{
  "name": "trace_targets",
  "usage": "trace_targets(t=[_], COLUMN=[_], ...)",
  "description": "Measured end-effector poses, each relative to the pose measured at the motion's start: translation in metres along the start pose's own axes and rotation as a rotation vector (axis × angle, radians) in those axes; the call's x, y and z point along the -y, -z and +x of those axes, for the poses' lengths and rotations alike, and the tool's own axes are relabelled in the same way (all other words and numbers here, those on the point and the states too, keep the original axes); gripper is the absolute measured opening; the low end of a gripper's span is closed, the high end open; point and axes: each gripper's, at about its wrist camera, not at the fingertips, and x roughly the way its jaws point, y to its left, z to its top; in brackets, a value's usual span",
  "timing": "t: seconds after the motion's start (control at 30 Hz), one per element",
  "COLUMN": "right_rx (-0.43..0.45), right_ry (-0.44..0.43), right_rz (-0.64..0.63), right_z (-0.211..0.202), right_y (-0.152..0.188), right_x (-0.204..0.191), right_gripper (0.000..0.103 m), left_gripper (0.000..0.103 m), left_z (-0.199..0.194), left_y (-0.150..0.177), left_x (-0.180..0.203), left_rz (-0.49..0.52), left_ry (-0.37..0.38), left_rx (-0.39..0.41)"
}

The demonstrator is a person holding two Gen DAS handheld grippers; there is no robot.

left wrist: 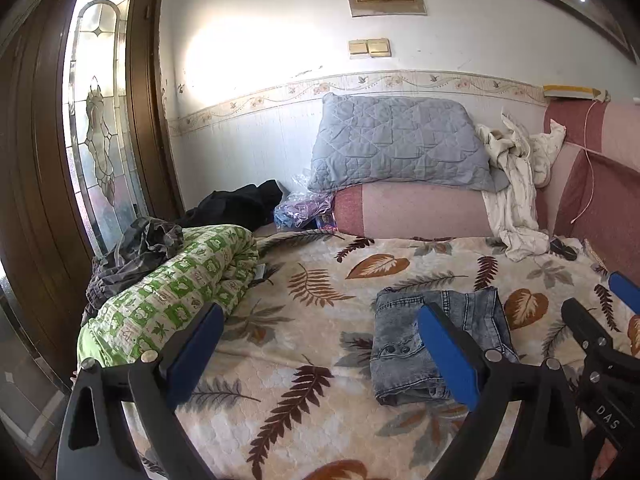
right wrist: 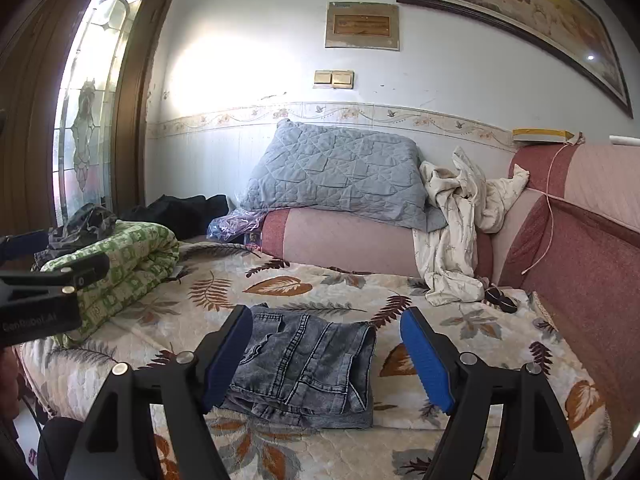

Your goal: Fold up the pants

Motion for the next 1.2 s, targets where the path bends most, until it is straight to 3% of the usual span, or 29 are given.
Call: trace_targets(t=[0.27,1.2], right_rx=[0.001,-0.040], right_ry=[-0.003,-0.005], right_rz=[-0.006,-0.052], right_z=[0.004,0.025], right_y=[0.001,0.012], right_x=[-0.003,-0.012], right_gripper=[0.080,0.080], left_gripper=[0.098,0.098], left_z=[-0.002,0.019], left_y=[0.000,0.013], left_x=[-0.001,-0.006], left_rz=[-0.009,-0.032], left_ry=[0.017,0.083], left_rx=[0.012,-0.053])
